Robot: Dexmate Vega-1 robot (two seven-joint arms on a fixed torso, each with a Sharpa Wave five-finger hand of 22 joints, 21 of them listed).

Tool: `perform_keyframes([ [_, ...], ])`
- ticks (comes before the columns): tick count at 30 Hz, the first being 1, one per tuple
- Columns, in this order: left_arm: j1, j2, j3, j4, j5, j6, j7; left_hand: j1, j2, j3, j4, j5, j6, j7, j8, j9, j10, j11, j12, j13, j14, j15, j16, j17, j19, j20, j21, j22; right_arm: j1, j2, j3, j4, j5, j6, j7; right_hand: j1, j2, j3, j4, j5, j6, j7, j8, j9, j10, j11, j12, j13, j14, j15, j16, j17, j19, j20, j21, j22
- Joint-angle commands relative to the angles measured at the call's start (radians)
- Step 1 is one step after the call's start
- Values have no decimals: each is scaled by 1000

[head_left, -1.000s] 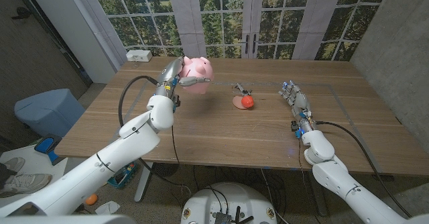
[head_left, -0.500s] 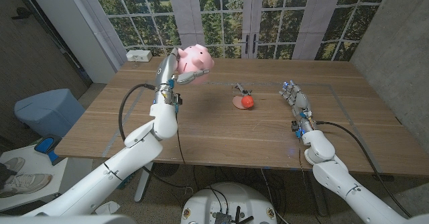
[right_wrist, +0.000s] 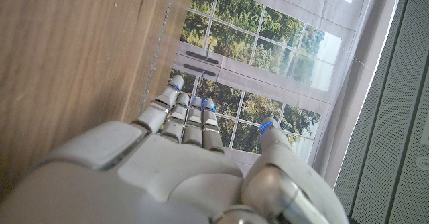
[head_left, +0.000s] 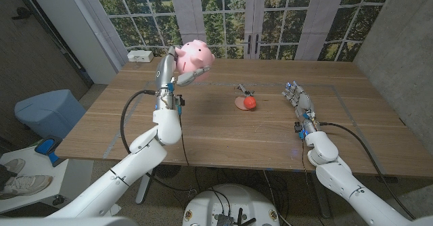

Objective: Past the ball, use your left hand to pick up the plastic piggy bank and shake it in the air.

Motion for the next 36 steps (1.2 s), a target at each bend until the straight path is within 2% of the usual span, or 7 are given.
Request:
perform_keyframes([
  [1, 14, -12, -18, -16, 10, 37, -62, 422, 424, 48, -1, 6, 477, -238, 22, 27, 444, -434, -4, 85, 385, -490, 4, 2, -75, -226, 11, 1, 0, 1, 0, -3, -3, -2, -6, -2, 4, 3, -5, 0, 7, 0, 1, 2, 7, 2, 2, 3, 2, -1, 7, 3, 3, 2, -4, 3],
  [4, 16, -1, -22, -44, 2, 90, -114, 421, 423, 49, -1, 6, 480, -238, 23, 26, 445, -435, -7, 84, 385, -490, 3, 2, -76, -226, 14, 0, 1, 2, 0, -3, -4, -2, -6, -2, 4, 3, -5, 0, 7, 1, 1, 2, 8, 1, 2, 3, 2, 0, 7, 2, 4, 1, -4, 3],
  [12, -13, 55, -5, -144, -8, 325, -321, 421, 422, 50, -2, 6, 479, -237, 22, 26, 447, -434, -10, 86, 386, -490, 1, 2, -79, -227, 20, -3, 4, 1, -3, -2, -9, -3, -5, -3, 4, 3, -6, 0, 8, 1, 1, 2, 7, 0, 2, 3, 2, -2, 7, 2, 4, 1, -4, 3],
  [17, -52, 93, 19, -188, -17, 449, -433, 421, 421, 51, -2, 7, 479, -236, 23, 28, 444, -434, -14, 86, 386, -490, -1, 2, -80, -226, 24, -5, 4, 3, -3, -4, -7, -7, -8, -3, 4, 3, -6, 0, 8, 1, 2, 2, 7, 1, 2, 3, 2, -1, 7, 1, 4, 1, -4, 3],
  [23, -128, 143, 73, -228, -28, 614, -578, 421, 421, 52, -2, 8, 480, -232, 23, 28, 446, -433, -16, 89, 387, -490, -2, 3, -84, -225, 28, -6, 7, 4, -5, -2, -10, -7, -10, -3, 4, 4, -7, 0, 8, 1, 2, 2, 7, 0, 2, 3, 3, 0, 8, 1, 4, 1, -5, 3],
  [29, -185, 175, 118, -238, -43, 697, -641, 421, 420, 54, -2, 8, 478, -231, 22, 28, 446, -433, -18, 93, 386, -490, -4, 4, -86, -225, 32, -8, 14, 6, -7, 3, -11, -10, -8, -4, 4, 4, -7, 0, 8, 0, 2, 2, 8, 0, 2, 3, 2, 0, 8, 1, 4, 1, -5, 3],
  [36, -219, 194, 144, -234, -66, 720, -646, 420, 420, 55, -2, 9, 477, -229, 22, 29, 446, -432, -21, 95, 386, -490, -5, 6, -89, -224, 37, -9, 23, 11, -10, 10, -11, -13, -11, -4, 4, 4, -8, 0, 8, 1, 2, 2, 8, 0, 3, 3, 2, 0, 8, 0, 4, 1, -5, 3],
])
